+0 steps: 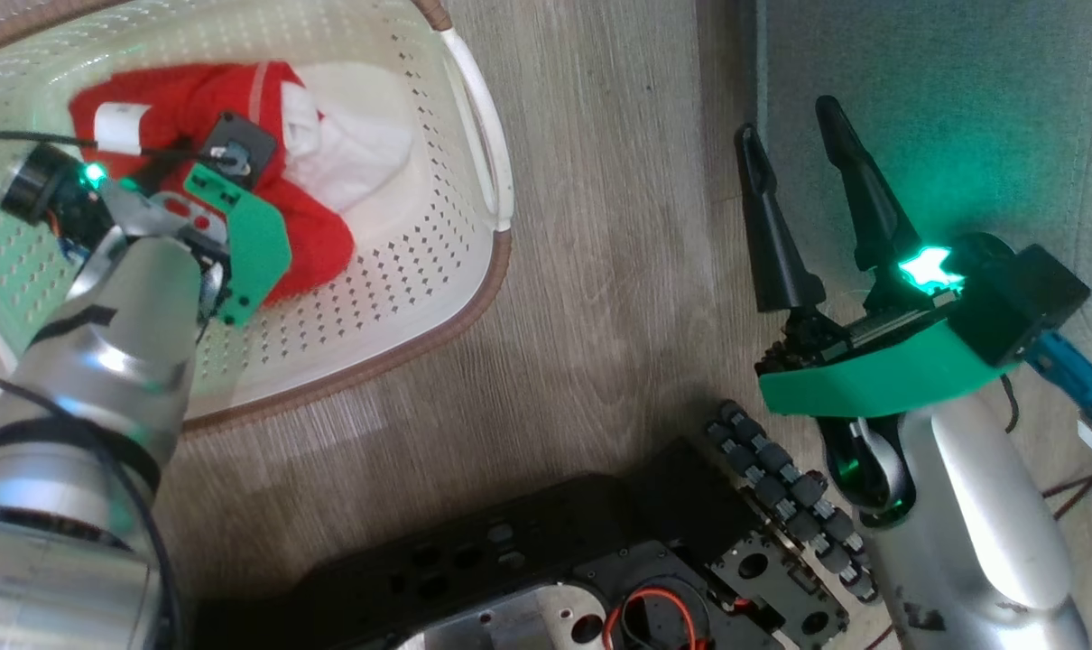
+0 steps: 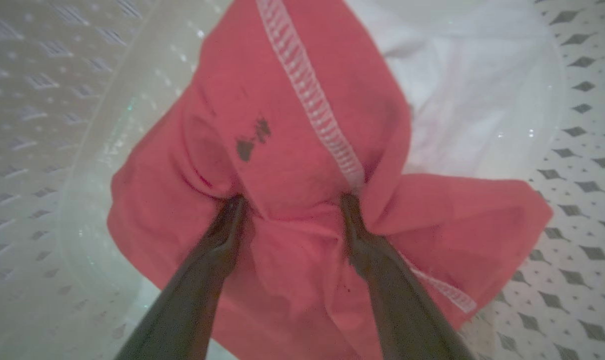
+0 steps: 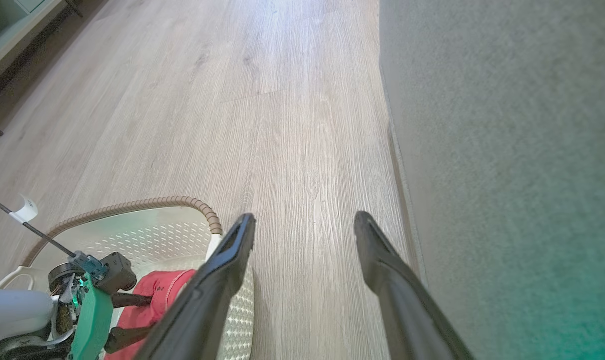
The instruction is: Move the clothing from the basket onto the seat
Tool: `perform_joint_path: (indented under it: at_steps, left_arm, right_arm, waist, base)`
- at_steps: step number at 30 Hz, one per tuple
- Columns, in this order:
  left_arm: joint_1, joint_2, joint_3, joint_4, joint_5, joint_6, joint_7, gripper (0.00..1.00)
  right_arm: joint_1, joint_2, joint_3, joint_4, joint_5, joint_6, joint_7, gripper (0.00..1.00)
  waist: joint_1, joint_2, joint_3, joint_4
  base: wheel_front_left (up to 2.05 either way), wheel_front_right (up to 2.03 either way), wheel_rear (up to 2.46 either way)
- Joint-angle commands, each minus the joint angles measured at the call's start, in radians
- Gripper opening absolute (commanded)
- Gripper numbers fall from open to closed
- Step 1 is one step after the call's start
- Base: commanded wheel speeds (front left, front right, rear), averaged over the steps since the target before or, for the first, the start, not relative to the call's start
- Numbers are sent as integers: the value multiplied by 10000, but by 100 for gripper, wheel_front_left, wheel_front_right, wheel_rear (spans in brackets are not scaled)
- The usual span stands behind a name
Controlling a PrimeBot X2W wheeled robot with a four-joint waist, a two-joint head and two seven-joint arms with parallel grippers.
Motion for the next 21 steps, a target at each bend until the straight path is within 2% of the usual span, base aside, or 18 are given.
perform_joint_path:
  at_steps: [1, 5, 13, 14, 15, 21]
  left_arm:
    - [56, 374, 70, 15, 127, 218, -100, 100]
    - [-85, 331, -72, 26, 159, 253, 87, 100]
    - [-160, 227, -434, 36, 203, -102, 933, 100]
    - [-158, 219, -419, 36, 150, -141, 977, 34]
    - [-161, 212, -435, 36, 127, -191, 987, 0]
    - [-192, 233, -429, 37, -65, -203, 819, 0]
  right_arm:
    - [711, 97, 172, -286, -25, -2, -61, 100]
    - [827, 100, 180, -434, 256, -2, -61, 100]
    - [935, 101, 174, -671, 295, -2, -61, 100]
    - [934, 101, 170, -678, 289, -2, -61, 100]
    - [933, 101, 147, -683, 294, -2, -61, 100]
    - [861, 102, 101, -672, 395, -2, -61, 100]
  waist:
    - [0, 0, 62, -17]
    - [0, 0, 138, -19]
    - [0, 0, 231, 7]
    - [0, 0, 235, 10]
    - [0, 0, 238, 10]
    - [0, 0, 240, 53]
  base:
    - [0, 0, 0]
    - [0, 0, 0]
    - [0, 0, 0]
    - [0, 0, 0]
    - [0, 0, 0]
    - [0, 0, 0]
